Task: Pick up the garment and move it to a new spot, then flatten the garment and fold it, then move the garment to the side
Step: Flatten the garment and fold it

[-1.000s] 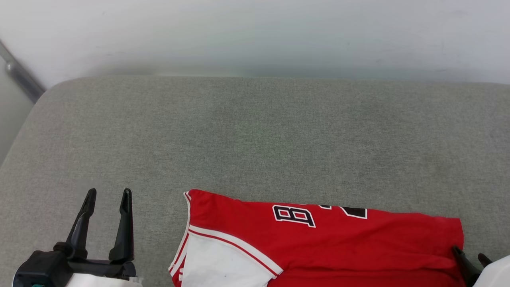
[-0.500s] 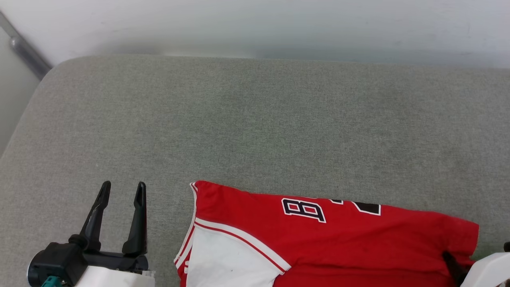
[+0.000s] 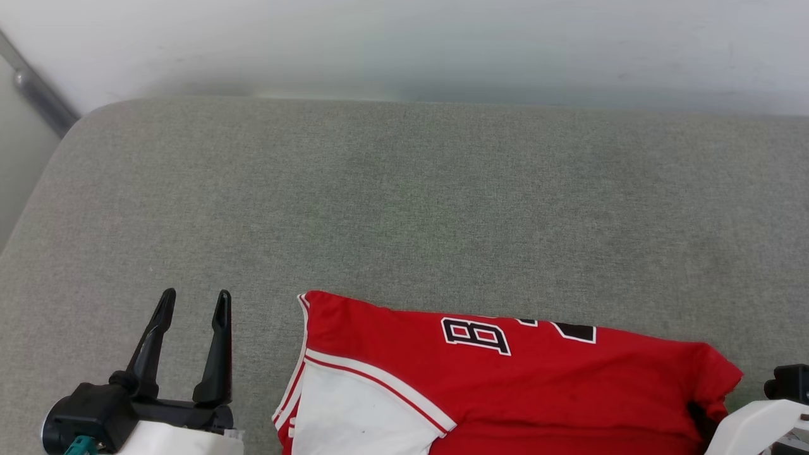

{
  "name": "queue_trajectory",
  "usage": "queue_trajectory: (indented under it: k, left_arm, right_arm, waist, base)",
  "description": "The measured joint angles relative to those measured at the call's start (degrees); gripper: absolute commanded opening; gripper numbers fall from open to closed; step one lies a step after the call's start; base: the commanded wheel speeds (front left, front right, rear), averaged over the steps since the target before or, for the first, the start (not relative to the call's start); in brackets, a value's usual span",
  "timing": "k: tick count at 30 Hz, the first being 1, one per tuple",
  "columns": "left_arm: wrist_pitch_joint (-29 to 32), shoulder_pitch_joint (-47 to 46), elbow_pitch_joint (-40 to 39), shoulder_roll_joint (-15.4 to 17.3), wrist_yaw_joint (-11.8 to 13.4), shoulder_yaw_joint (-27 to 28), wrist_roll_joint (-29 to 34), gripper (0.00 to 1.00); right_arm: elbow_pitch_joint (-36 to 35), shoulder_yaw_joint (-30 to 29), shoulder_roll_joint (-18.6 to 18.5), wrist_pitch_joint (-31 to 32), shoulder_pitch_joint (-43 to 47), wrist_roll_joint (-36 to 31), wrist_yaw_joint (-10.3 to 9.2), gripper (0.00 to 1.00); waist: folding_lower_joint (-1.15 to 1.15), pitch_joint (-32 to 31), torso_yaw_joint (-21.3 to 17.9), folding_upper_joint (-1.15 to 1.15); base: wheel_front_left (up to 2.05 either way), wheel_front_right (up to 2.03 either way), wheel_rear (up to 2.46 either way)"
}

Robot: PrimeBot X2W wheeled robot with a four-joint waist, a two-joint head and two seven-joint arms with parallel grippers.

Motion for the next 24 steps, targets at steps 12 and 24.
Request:
queue_trajectory:
  k: [12, 24]
  left_arm:
    - [0.00, 0.36, -0.36, -0.11, 0.00, -0.15, 0.11, 1.00]
    - [0.00, 1.28, 0.15, -0.37, 0.00, -0.27, 0.01, 1.00]
  right_arm:
    - [-0.83, -11.12, -4.37, -3.47, -0.99, -5.77, 0.09, 0.00]
    - [-10.07, -4.38, -2.33, 3.93, 1.57, -3.97, 0.05, 0.00]
  waist:
    - [0.00, -1.33, -2.16, 0.00]
    - [0.00, -2.72, -3.21, 0.00]
  base:
    - [0.00, 0.00, 0.00]
    - [0.00, 0.00, 0.00]
